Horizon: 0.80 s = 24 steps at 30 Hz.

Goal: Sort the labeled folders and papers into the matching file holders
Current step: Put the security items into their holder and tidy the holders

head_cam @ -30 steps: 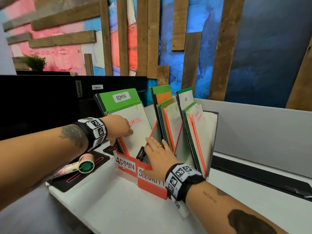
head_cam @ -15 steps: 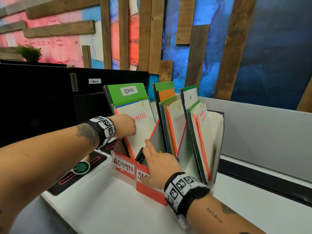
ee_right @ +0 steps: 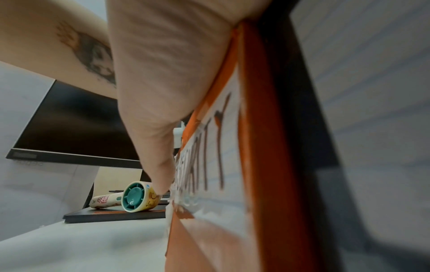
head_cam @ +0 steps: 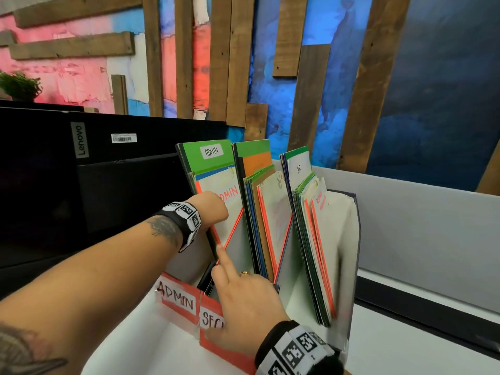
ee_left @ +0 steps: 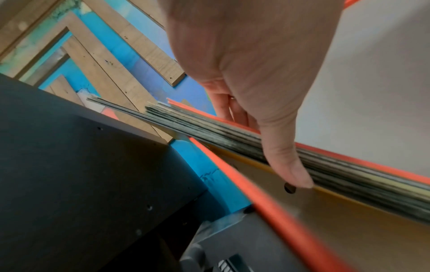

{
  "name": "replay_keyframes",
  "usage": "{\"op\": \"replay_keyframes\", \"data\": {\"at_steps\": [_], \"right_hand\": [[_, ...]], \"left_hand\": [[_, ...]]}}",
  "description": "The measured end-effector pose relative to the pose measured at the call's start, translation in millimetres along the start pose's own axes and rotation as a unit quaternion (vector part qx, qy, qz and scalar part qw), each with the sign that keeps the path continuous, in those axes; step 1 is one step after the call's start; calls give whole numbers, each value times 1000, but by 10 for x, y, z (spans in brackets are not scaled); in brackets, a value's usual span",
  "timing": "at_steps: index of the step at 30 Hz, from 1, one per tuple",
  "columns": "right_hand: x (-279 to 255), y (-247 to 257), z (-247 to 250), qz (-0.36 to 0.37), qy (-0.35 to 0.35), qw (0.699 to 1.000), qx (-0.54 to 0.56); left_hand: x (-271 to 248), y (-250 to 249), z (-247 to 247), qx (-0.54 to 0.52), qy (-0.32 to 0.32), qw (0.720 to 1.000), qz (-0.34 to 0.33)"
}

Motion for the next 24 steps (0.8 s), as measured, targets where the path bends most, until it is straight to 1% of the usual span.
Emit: {"op": "replay_keyframes", "data": {"at_steps": [2,3,6,9,11,13,16,18,22,24], "right_hand": [[18,1,0,1,-1,1000,8],[30,3,-6,0,0,1000,10],[56,11,-40,-1,1,1000,10],[74,15,-60,-3,6,1000,8],[76,16,-55,-6,9,1000,10],[69,16,-52,-6,10,1000,17],[59,13,-41,-6,12,999,29],[62,10,-39,-4,15,999,37],[75,3,-44,-2,21,998,54],[72,1,-44,-2,22,998,58]], "left_hand": [[71,44,26,-15,28,999,4],[95,73,33,-25,30,999,5],[134,152,12,-75,20,997,0],[177,191,-44,-140,-7,990,-12],[223,187,-53,-169,-7,985,-21],[241,156,4,-177,-5,984,-21],[283,75,132,-173,-6,985,-2],[326,6,178,-153,-13,988,7],[373,-99,194,-181,22,983,30],[376,-109,178,-199,26,979,34]]}}
Point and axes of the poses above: each hand's wrist, its own x-axis towards the middle knuckle, its own z-axis out of the back of the hand, y = z × x, the point moved 2 cm from there along x, towards the middle knuckle, and after that the axes turned 5 degrees about -z, right-handed, at the moved point
